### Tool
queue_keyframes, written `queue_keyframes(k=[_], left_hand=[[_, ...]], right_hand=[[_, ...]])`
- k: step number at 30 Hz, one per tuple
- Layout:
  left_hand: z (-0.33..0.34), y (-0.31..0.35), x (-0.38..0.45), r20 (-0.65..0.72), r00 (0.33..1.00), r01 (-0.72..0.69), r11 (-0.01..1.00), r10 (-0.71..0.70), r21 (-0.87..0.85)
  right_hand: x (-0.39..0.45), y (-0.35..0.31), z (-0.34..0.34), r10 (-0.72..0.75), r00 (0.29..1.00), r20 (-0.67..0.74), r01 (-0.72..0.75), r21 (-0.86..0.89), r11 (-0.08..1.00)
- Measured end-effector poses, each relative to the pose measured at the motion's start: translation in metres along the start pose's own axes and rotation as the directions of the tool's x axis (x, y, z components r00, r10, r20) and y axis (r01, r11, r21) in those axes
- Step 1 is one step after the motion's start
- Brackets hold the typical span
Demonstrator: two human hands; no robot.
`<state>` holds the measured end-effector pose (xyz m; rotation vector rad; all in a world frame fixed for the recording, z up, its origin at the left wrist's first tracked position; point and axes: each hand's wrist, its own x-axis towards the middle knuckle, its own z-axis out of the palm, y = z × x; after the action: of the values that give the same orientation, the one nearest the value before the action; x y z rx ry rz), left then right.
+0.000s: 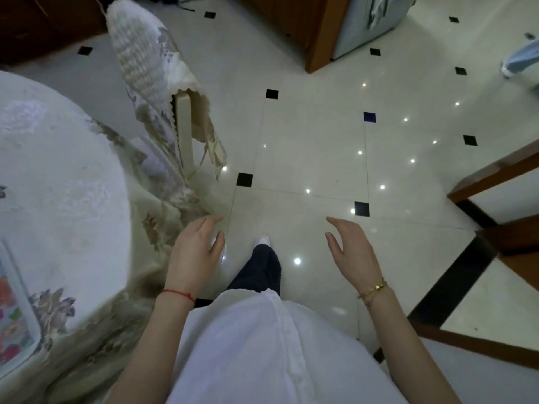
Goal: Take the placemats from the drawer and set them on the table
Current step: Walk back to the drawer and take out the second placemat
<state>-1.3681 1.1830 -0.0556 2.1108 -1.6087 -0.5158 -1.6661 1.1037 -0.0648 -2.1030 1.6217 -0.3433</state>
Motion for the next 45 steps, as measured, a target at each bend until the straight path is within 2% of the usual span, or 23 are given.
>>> queue_keyframes(k=[6, 12, 18, 24, 29, 34, 38, 45], left_hand=[[-0.019, 0.018, 0.160, -0.054, 0.998, -0.022, 0.999, 0.024, 0.029], [-0.037, 0.033, 0.293, -0.084, 0.995, -0.043, 0.999, 0.045, 0.032], [-0.029, 0.025, 0.418, -0.104, 0.995, 0.011, 0.999, -0.008, 0.034], [-0.028, 0.028, 0.545, -0.202, 0.978, 0.066, 0.998, -0.060, 0.023], [-0.042, 0.025, 0.633, -0.290, 0.932, 0.211, 0.976, -0.216, -0.049], [-0.064, 0.000, 0.696, -0.350, 0.848, 0.395, 0.915, -0.398, -0.082], [-0.079, -0.034, 0.745, -0.392, 0.778, 0.493, 0.864, -0.491, -0.103], [-0.145, -0.136, 0.845, -0.447, 0.705, 0.542, 0.825, -0.550, -0.161]], right_hand=[[0.164, -0.011, -0.039, -0.025, 0.996, -0.082, 0.025, -0.006, 1.000], [0.295, -0.015, -0.057, -0.035, 0.997, -0.066, 0.035, -0.003, 0.999], [0.432, -0.007, -0.060, -0.044, 0.999, -0.022, 0.044, -0.001, 0.999], [0.603, -0.017, -0.080, -0.174, 0.984, 0.045, 0.175, -0.014, 0.985], [0.751, -0.057, -0.096, -0.357, 0.926, 0.121, 0.364, -0.043, 0.930], [0.867, -0.109, -0.075, -0.486, 0.847, 0.213, 0.501, -0.020, 0.865], [0.942, -0.152, -0.038, -0.531, 0.807, 0.257, 0.544, 0.027, 0.839], [1.065, -0.268, 0.028, -0.572, 0.764, 0.298, 0.580, 0.072, 0.812]])
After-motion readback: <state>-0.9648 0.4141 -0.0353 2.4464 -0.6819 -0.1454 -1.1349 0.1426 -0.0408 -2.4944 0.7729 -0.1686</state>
